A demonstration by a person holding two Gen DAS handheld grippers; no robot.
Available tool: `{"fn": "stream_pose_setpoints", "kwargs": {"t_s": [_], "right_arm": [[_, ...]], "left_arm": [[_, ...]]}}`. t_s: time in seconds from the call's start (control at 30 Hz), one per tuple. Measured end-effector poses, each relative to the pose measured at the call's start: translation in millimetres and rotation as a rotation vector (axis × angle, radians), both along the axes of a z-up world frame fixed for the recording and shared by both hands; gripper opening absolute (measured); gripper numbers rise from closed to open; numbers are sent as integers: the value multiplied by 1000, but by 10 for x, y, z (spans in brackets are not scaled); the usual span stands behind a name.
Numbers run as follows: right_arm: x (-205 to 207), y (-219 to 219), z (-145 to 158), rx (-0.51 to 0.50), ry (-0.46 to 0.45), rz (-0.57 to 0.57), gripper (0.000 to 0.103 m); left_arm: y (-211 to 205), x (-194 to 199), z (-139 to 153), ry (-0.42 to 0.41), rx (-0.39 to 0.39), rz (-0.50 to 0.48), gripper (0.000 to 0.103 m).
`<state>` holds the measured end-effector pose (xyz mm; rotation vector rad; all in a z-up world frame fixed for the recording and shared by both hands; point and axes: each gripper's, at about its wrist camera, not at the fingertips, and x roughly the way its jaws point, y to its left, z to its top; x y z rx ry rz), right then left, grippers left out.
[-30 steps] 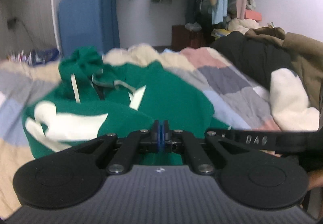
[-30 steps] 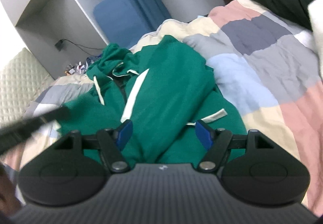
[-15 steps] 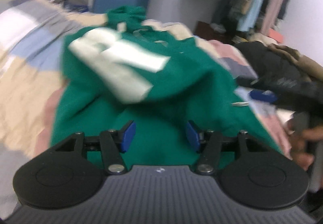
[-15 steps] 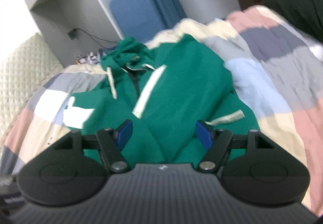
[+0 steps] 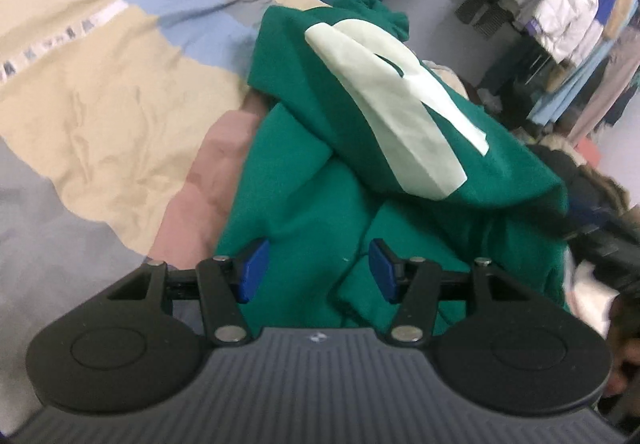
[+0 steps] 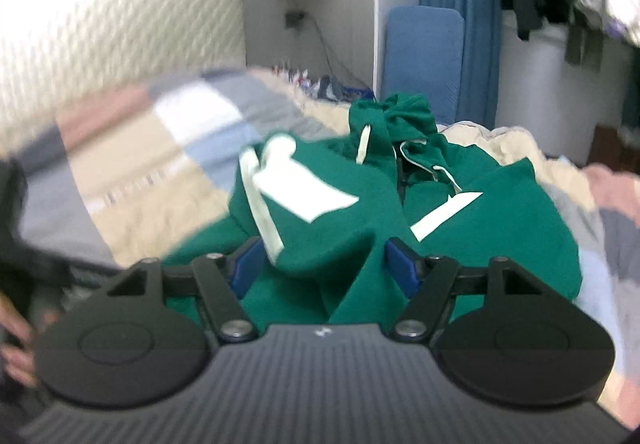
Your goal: Fold large clothes
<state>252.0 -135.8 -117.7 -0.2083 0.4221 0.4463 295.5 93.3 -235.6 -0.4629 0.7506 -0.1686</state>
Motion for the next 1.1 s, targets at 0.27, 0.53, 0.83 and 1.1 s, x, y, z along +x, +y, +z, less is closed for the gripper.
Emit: {"fn": "stream_pose_setpoints", "kwargs": {"t_s": [0.27,0.53,0.83,1.1], "right_arm": [[445,495,-691,-429,115,-68,37],[69,464,-30,-166,105,41,11],[-386,-41,945,370,128,240,10],[241,-654,493,320,272,-110,10]], "left_arm": [[-58,-3,-5,-34,27,-17,61],[67,-94,54,-48,-15,33,61],[218,-177,112,-70,-69,101,61],[204,-123,43,-51,-60,95,61]]}}
